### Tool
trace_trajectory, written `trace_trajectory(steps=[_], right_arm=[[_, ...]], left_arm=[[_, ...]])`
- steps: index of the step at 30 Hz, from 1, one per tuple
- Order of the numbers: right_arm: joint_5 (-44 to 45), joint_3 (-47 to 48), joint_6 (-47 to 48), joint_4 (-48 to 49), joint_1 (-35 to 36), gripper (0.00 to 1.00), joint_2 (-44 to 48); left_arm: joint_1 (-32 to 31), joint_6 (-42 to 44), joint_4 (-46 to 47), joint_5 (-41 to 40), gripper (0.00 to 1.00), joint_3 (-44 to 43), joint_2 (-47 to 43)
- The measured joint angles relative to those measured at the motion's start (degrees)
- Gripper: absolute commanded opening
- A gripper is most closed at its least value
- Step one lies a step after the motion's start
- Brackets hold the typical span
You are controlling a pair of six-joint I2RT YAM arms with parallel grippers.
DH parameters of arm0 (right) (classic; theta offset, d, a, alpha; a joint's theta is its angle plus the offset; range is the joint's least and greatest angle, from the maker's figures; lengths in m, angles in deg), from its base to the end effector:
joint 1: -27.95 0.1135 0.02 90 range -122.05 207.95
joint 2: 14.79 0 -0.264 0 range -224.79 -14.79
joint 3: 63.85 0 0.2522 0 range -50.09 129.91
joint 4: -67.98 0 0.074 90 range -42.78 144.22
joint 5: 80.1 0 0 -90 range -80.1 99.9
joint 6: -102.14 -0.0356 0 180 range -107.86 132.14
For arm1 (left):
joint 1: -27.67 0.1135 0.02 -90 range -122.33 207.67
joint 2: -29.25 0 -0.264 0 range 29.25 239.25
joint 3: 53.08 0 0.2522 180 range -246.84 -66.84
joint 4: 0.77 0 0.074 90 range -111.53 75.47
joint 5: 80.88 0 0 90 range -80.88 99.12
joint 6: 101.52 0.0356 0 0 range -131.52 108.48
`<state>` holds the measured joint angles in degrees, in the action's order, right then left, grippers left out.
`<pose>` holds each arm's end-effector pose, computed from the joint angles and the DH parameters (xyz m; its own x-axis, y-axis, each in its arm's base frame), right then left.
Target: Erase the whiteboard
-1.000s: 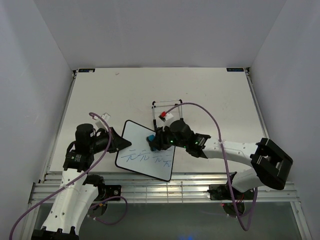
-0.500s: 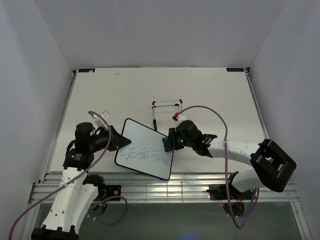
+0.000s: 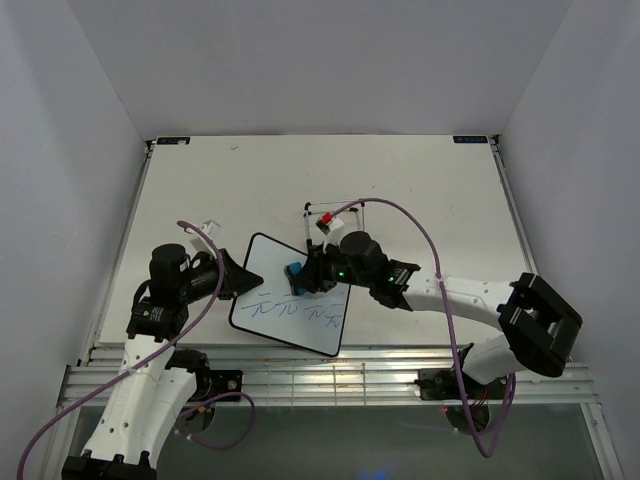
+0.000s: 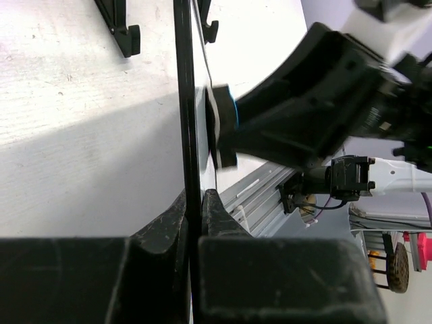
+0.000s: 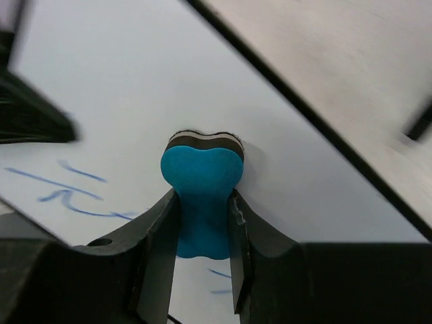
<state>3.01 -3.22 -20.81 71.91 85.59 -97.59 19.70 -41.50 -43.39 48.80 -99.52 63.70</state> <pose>0.1700 0.2762 0.2460 -0.6299 0.0148 -0.7766 -0.6638 0.5089 0.5481 0.1318 -0.0414 0.2636 -0.7623 -0.2816 -0.5828 0.3116 0.6295 -0.7118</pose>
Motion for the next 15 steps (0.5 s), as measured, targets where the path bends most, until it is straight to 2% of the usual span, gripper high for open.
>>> trace_trajectory(steps=[7, 15], right_arm=[[5.0, -15.8, -1.0, -3.9, -14.1, 0.19, 3.2], [4.9, -13.9, 1.7, -9.1, -16.4, 0.18, 1.0]], left_arm=[[0.0, -1.3, -0.7, -1.1, 0.0, 0.0, 0.0], [0.0, -1.6, -0.7, -1.6, 0.0, 0.0, 0.0]])
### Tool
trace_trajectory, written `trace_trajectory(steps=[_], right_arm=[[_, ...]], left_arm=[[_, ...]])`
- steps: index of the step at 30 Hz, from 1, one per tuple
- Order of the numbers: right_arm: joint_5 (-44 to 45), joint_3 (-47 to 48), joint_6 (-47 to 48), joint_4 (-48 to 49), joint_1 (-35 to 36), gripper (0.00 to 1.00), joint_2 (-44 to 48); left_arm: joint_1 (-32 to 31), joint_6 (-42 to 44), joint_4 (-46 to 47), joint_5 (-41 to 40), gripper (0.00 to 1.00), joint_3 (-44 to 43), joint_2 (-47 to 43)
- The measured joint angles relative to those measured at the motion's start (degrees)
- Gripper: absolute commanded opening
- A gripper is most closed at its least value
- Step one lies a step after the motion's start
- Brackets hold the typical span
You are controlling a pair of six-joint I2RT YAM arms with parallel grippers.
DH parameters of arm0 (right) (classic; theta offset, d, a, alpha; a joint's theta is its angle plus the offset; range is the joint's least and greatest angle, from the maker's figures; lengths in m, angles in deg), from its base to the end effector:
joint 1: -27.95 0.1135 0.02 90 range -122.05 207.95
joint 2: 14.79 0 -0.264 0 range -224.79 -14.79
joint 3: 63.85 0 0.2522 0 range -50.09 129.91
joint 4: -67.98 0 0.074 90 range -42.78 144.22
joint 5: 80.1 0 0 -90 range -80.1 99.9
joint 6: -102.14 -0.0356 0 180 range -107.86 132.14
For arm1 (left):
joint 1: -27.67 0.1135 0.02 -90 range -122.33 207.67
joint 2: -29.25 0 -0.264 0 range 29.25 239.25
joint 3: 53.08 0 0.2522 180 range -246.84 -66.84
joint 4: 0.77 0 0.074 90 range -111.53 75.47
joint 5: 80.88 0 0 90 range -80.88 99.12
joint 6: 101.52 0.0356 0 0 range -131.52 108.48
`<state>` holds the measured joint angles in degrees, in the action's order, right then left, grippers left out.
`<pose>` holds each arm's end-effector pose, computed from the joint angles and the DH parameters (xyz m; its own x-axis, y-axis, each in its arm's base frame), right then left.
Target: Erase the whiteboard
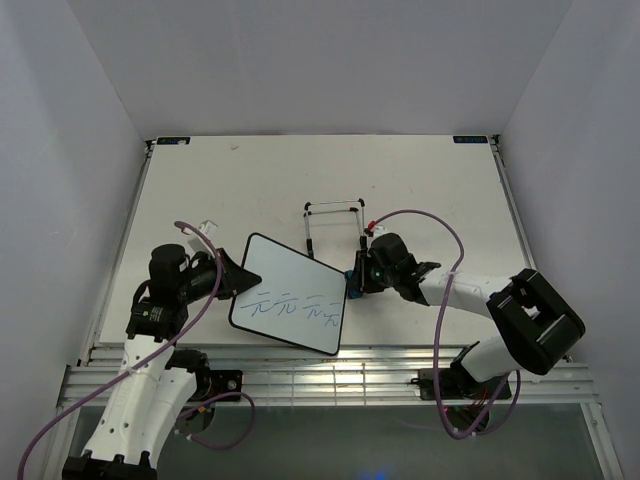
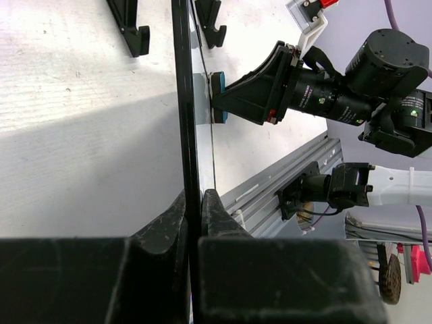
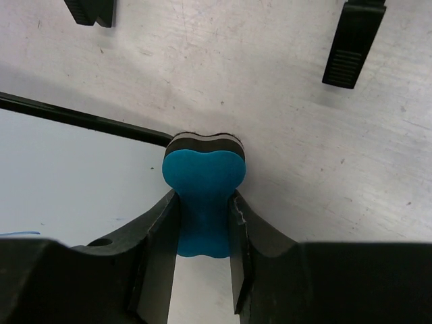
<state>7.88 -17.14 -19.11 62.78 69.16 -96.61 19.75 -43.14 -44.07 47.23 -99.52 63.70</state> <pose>0.2040 0.1803 0.1589 -0.7681 0.0165 -0.6401 -0.3277 0.8487 0.4151 0.1318 -0.0405 0.2622 -0.7690 -0.3095 -0.5594 0.2672 0.6393 -0.7210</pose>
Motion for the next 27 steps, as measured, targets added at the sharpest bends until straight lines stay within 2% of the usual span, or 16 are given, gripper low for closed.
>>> trace_trajectory(steps=[6, 13, 22, 27], right_arm=[[1.5, 1.9, -0.8, -1.2, 1.9, 0.16, -0.7], [2.4, 2.2, -6.6, 5.7, 11.1, 0.16, 0.8], [4.8, 16.4, -8.3, 9.3, 24.1, 0.16, -4.5], [6.8, 15.0, -8.4, 11.2, 25.2, 0.16, -2.4]], left_arm=[[0.3, -0.6, 0.0, -0.6, 0.0, 0.0, 0.0], [0.4, -1.1, -0.3, -1.5, 0.0, 0.0, 0.2], [1.5, -2.1, -0.8, -3.1, 0.0, 0.0, 0.4], [0.8, -0.5, 0.9, -1.6, 0.0, 0.0, 0.0]])
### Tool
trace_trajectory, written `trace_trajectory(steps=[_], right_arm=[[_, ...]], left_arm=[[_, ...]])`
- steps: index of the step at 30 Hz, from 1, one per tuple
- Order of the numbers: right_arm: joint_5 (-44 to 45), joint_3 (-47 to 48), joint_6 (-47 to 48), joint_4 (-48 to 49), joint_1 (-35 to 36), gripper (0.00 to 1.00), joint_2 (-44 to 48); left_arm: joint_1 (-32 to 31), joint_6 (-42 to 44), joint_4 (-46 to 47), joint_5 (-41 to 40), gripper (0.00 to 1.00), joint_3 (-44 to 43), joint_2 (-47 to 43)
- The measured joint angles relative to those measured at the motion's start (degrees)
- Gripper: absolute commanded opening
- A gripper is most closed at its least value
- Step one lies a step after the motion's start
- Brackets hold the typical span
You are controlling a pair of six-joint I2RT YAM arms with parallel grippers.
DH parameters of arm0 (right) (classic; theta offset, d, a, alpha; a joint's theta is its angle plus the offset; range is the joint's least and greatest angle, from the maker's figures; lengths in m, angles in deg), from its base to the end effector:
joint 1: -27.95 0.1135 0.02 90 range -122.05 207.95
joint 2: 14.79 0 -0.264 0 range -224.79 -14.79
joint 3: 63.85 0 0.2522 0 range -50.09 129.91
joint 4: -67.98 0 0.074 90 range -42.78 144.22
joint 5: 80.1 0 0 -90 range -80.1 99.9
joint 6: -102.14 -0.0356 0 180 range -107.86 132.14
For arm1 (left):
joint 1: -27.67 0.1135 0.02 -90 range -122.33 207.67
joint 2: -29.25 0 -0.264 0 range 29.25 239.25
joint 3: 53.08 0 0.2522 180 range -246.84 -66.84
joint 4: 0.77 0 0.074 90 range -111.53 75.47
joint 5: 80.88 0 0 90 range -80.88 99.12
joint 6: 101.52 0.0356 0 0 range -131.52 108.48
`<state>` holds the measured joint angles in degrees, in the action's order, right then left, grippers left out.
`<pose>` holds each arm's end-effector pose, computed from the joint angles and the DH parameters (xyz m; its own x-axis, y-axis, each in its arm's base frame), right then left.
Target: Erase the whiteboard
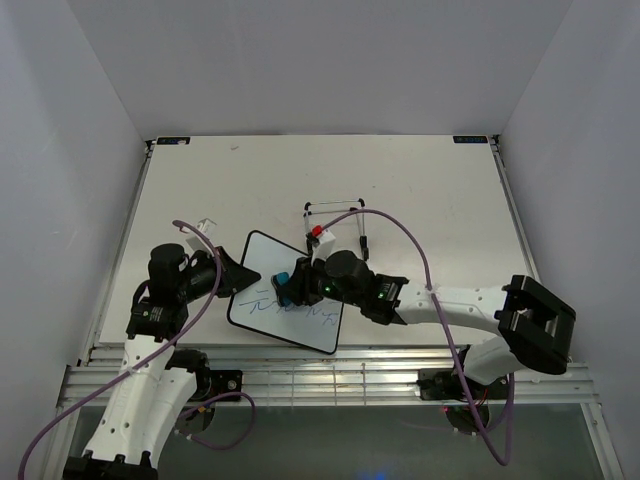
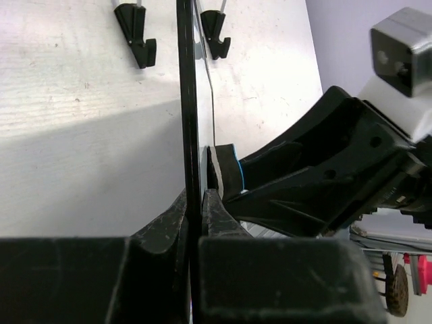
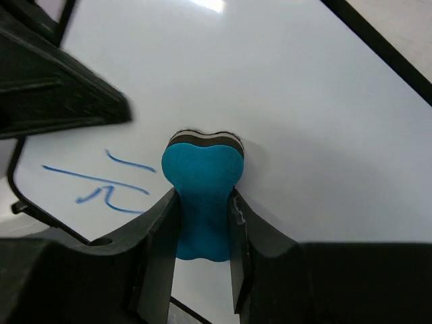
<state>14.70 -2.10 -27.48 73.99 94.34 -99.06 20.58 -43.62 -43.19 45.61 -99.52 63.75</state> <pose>0.1355 0.3026 0.2485 -0.6494 0.1008 -0.7537 -0.6060 0.5301 0.5931 0.1339 -0.0380 0.2632 -0.7494 -0.3373 -0.5698 0.2474 0.6555 -0.7135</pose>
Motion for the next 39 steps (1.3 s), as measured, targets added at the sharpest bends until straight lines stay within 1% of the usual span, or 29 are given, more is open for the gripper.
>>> trace_trajectory(steps=[3, 6, 9, 12, 16, 20, 23, 27, 30, 35, 39], right_arm=[[0.9, -4.7, -0.1, -0.3, -1.5, 0.17, 2.7], [1.8, -10.8, -0.1, -1.7, -5.2, 0.17, 5.0], [3.7, -14.7, -0.1, -3.7, -8.1, 0.17, 5.9], [5.3, -16.7, -0.2, -4.9, -9.0, 0.17, 5.9], [5.3, -16.7, -0.3, -4.5, -9.1, 0.17, 4.8], [4.6, -15.9, 0.1, -2.8, -8.6, 0.17, 2.4], [6.4, -13.9, 1.0, -3.1, -6.3, 0.17, 1.4], [7.0, -7.0, 1.6, -3.3, -0.8, 0.17, 0.0], [5.6, -0.9, 1.7, -2.7, 2.9, 0.16, -1.7], [2.8, 7.6, 1.7, -1.0, 5.9, 0.17, -5.4], [3.0, 7.0, 1.6, 0.5, 6.3, 0.17, -5.2]], left_arm=[[-0.4, 0.7, 0.5, 0.5, 0.0, 0.0, -0.2], [-0.4, 0.6, 0.4, 0.3, 0.0, 0.0, -0.2], [-0.4, 0.2, 0.2, -0.1, 0.0, 0.0, -0.2], [-0.4, -0.2, -0.1, -0.6, 0.0, 0.0, -0.2], [-0.3, -0.8, -0.5, -1.3, 0.0, 0.0, -0.1], [0.1, -2.1, -1.3, -2.7, 0.0, 0.0, 0.7], [0.5, -2.4, -1.4, -3.4, 0.0, -0.1, 0.9], [0.8, -2.2, -1.2, -4.2, 0.0, -0.3, 0.9], [0.8, -1.9, -1.2, -4.3, 0.0, -0.3, 0.8], [0.9, -1.4, -1.1, -4.1, 0.0, -0.3, 0.7], [0.9, -1.1, -0.9, -3.7, 0.0, -0.3, 0.6]])
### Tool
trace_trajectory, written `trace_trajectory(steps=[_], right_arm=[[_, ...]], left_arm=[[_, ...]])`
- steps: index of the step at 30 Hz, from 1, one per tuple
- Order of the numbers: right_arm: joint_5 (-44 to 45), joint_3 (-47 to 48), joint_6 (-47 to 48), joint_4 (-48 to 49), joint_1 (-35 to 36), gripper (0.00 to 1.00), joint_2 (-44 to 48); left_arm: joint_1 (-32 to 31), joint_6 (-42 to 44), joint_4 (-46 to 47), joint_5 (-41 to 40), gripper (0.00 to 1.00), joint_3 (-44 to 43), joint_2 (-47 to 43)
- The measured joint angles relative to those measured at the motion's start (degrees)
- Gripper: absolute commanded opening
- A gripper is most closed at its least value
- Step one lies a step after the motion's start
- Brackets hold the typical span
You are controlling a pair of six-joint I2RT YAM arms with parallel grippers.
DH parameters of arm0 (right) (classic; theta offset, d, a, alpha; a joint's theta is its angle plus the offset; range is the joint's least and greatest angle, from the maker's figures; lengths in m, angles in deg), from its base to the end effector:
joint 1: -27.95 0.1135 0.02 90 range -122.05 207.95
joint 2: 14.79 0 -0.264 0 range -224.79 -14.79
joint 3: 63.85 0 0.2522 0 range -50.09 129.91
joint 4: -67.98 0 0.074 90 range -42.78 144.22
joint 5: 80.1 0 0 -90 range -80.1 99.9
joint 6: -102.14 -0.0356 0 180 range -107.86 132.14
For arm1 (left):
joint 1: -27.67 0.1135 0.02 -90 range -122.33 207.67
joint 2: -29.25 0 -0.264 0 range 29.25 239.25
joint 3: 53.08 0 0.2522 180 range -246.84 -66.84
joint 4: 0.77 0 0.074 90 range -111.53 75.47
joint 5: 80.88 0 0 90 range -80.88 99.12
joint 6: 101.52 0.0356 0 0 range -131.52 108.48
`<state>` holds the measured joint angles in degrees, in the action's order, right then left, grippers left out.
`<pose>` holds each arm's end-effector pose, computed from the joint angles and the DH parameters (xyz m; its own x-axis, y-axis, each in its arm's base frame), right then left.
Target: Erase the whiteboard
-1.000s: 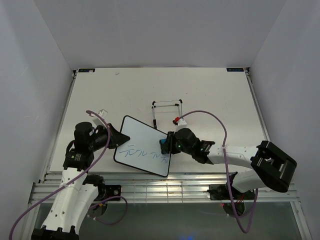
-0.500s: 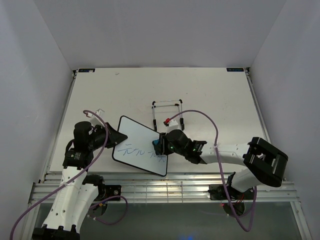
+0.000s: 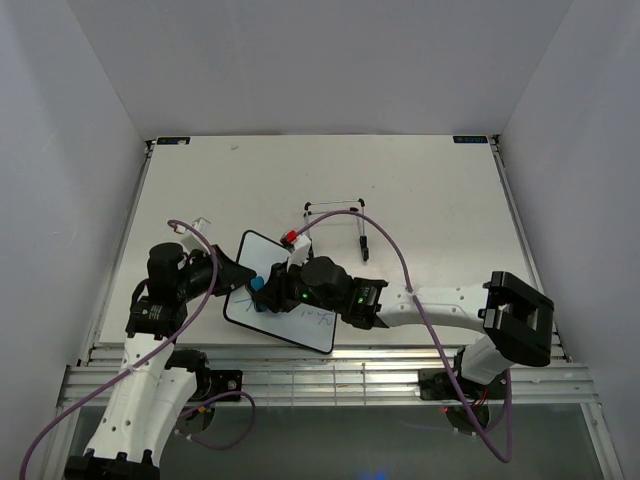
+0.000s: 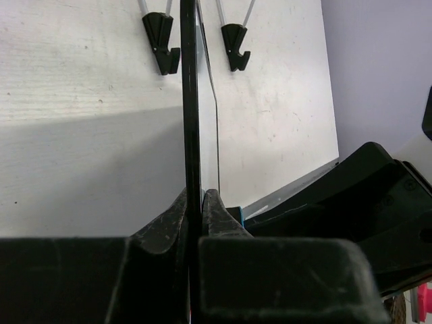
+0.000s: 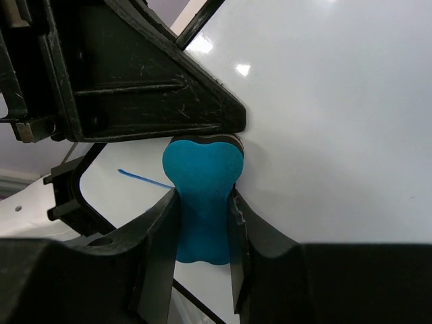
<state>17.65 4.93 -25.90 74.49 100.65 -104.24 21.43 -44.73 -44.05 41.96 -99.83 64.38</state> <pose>0.1115 0.3417 0.2617 -0.6163 0.0745 -0.7840 -0.6696 0.4743 0.5715 0.1366 -0.0344 0.2617 -0.7379 -0.3822 -0.5563 0.1745 0.6881 -0.7043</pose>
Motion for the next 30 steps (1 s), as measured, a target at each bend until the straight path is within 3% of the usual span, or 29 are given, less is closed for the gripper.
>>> trace_trajectory(steps=[5, 11, 15, 21, 30], right_arm=[[1.0, -6.6, -1.0, 2.0, -0.3, 0.17, 3.8], [3.1, -21.6, -3.1, -0.1, -4.1, 0.17, 11.4], [3.9, -23.5, -3.6, -2.8, -5.6, 0.17, 12.2], [2.0, -16.2, -2.4, -7.3, -5.8, 0.17, 6.6], [1.3, 8.8, 2.5, -12.8, -0.9, 0.17, -3.2]], left_arm=[[-0.7, 1.0, 0.9, 2.1, 0.0, 0.0, 0.0], [-1.0, 1.6, 1.6, 2.6, 0.0, 0.0, 0.0], [-1.0, 1.5, 1.7, 2.6, 0.0, 0.0, 0.0], [0.2, 0.5, -0.2, 0.1, 0.0, -0.3, 0.0], [0.9, 0.0, -0.8, -1.0, 0.0, -0.3, -0.1]])
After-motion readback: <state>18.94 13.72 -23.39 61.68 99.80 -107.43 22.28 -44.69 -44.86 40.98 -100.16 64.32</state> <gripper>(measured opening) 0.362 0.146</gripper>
